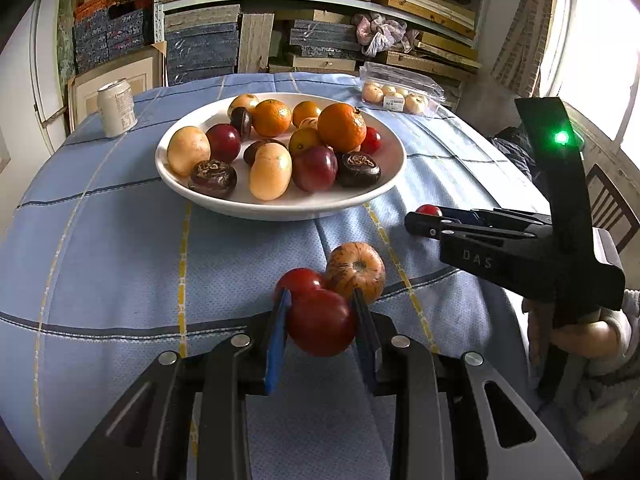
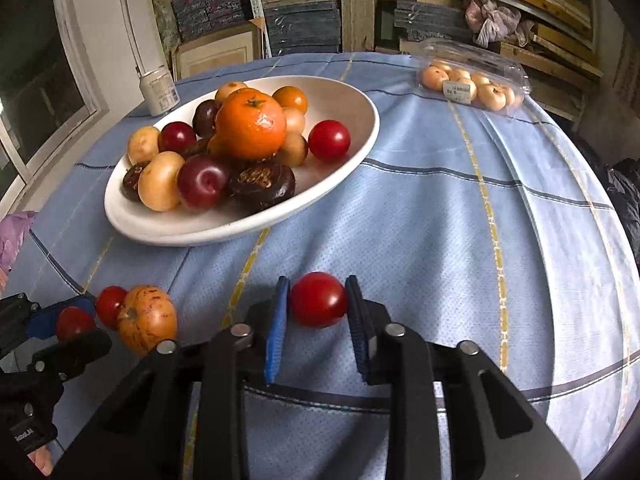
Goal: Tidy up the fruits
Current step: 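Place the tomato with left and tomato with right onto the plate, release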
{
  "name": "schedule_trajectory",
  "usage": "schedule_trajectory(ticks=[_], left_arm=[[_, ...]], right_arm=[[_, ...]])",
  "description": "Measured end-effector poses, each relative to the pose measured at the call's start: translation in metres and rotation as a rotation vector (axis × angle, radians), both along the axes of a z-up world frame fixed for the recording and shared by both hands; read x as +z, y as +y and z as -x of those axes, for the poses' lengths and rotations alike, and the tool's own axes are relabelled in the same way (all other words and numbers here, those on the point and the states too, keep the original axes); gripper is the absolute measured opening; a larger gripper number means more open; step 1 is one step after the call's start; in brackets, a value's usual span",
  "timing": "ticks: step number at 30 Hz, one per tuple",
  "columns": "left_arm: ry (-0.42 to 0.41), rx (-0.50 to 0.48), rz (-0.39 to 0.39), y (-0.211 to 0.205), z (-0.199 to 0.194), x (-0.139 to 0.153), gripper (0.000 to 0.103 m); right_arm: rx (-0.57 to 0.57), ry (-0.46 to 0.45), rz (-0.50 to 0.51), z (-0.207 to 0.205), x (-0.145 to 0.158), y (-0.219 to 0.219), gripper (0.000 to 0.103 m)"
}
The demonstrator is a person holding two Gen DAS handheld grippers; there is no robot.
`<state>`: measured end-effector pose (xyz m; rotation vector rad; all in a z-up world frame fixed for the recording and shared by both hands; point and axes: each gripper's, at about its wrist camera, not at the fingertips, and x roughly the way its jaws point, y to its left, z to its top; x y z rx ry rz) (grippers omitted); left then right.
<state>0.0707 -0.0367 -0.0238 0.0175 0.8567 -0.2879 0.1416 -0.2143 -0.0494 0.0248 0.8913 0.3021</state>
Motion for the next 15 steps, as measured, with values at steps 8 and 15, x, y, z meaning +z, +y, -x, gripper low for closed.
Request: schedule_trajectory(ticks=[8, 15], left_arm=[[-0.049, 0.041, -0.023, 0.005, 0.001, 0.01, 0.031], [-0.122, 0.095, -0.037, 0.023, -0.035, 0.075, 0.031]], right_arm=[[0.012, -0.041, -0.092, 0.024, 0.013, -0.004, 0.024], [0.059, -0.194, -0.176, 0.035, 0.098, -0.007, 0.024]])
